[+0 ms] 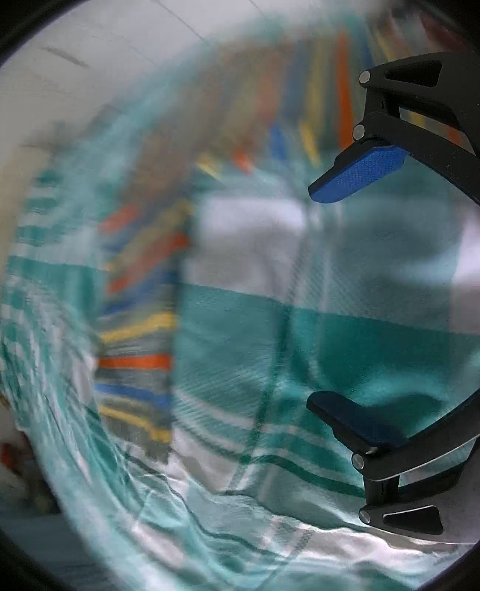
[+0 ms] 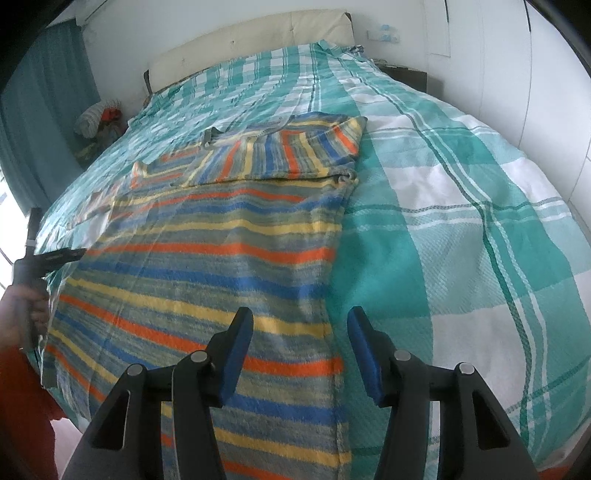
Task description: Fold small clothes
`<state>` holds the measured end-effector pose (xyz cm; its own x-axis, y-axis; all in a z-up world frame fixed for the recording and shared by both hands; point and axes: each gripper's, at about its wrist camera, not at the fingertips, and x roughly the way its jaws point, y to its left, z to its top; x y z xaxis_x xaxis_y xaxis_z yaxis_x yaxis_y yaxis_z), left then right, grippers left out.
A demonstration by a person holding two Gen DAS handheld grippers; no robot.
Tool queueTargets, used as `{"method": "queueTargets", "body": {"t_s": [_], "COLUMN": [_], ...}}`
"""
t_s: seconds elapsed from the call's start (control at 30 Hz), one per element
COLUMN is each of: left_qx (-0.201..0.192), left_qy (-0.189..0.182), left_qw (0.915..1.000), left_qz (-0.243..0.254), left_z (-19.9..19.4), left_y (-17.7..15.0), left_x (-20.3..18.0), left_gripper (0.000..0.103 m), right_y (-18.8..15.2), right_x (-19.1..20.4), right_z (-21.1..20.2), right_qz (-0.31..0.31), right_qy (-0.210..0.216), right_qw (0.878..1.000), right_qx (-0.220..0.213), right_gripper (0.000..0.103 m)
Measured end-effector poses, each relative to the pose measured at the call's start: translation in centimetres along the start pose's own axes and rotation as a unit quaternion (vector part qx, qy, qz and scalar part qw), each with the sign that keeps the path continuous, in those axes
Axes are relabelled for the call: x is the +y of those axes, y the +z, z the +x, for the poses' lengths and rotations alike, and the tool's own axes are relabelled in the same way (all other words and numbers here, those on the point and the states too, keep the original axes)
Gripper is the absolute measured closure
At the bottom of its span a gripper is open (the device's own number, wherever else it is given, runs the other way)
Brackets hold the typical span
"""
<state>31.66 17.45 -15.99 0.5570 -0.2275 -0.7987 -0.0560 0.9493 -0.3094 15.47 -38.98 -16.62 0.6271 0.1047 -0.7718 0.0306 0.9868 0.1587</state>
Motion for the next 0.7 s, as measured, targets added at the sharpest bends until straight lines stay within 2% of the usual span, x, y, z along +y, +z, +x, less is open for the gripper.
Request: {"method": "queueTargets", "body": {"t_s": [0.07, 0.13, 0.17, 0.23, 0.3, 0.37, 0.43, 0.47, 0.5, 0.53, 0.57, 0.63, 0.67, 0.7], "left_qx": [-0.048, -0.074, -0.066, 0.001, 0.029, 0.000, -0.015, -0.010, 0.004, 0.017, 0.019, -0.011, -0.028, -0.039], "left_qy": [-0.053, -0.066, -0.069, -0.081, -0.078, -0.086, -0.097, -0.102, -0.103, -0.101, -0.093, -0.075, -0.072, -0.060], "left_qw": [0.9944, 0.9805, 0.9729, 0.9564, 0.9480, 0.9485, 0.9516, 0.9527, 0.9524, 0.9508, 0.9503, 0.9549, 0.9614, 0.9723], "left_qz": [-0.078, -0.170, -0.211, -0.280, -0.307, -0.305, -0.291, -0.286, -0.287, -0.292, -0.296, -0.287, -0.264, -0.222], "left_z": [-2.4, -3.1, -2.4, 1.1, 2.9, 3.0, 3.2, 3.8, 4.5, 5.2, 5.4, 3.9, 2.8, 1.7], "left_y": [2.2, 4.8, 5.7, 6.9, 7.4, 8.3, 9.2, 9.6, 10.0, 10.1, 10.3, 10.6, 11.1, 12.0], "left_x": [3.0, 7.0, 8.9, 12.4, 13.6, 13.3, 12.8, 12.7, 12.6, 12.7, 12.8, 11.8, 10.5, 8.5], "left_gripper": [0.001, 0.001, 0.001, 0.004, 0.013, 0.013, 0.026, 0.052, 0.089, 0.102, 0.099, 0.099, 0.099, 0.099], "right_y": [0.1, 0.1, 0.1, 0.1, 0.2, 0.3, 0.2, 0.1, 0.1, 0.1, 0.2, 0.3, 0.3, 0.4], "right_x": [0.0, 0.1, 0.2, 0.4, 0.5, 0.6, 0.6, 0.6, 0.5, 0.6, 0.6, 0.6, 0.7, 0.7], "right_z": [0.0, 0.1, 0.1, 0.2, 0.2, 0.2, 0.3, 0.3, 0.4, 0.5, 0.5, 0.4, 0.3, 0.1], "right_qz": [0.002, 0.000, -0.002, -0.005, -0.007, -0.007, -0.007, -0.007, -0.007, -0.008, -0.008, -0.008, -0.009, -0.010], "right_qy": [0.006, 0.009, 0.011, 0.013, 0.012, 0.010, 0.008, 0.008, 0.008, 0.008, 0.009, 0.011, 0.012, 0.014], "right_qw": [1.000, 1.000, 1.000, 1.000, 1.000, 1.000, 1.000, 1.000, 1.000, 1.000, 1.000, 1.000, 1.000, 1.000], "right_qx": [-0.002, 0.000, 0.000, 0.001, 0.000, -0.001, 0.000, 0.001, 0.003, 0.005, 0.005, 0.003, 0.000, -0.004], "right_gripper": [0.050, 0.050, 0.049, 0.049, 0.049, 0.049, 0.049, 0.049, 0.049, 0.049, 0.049, 0.049, 0.049, 0.049]}}
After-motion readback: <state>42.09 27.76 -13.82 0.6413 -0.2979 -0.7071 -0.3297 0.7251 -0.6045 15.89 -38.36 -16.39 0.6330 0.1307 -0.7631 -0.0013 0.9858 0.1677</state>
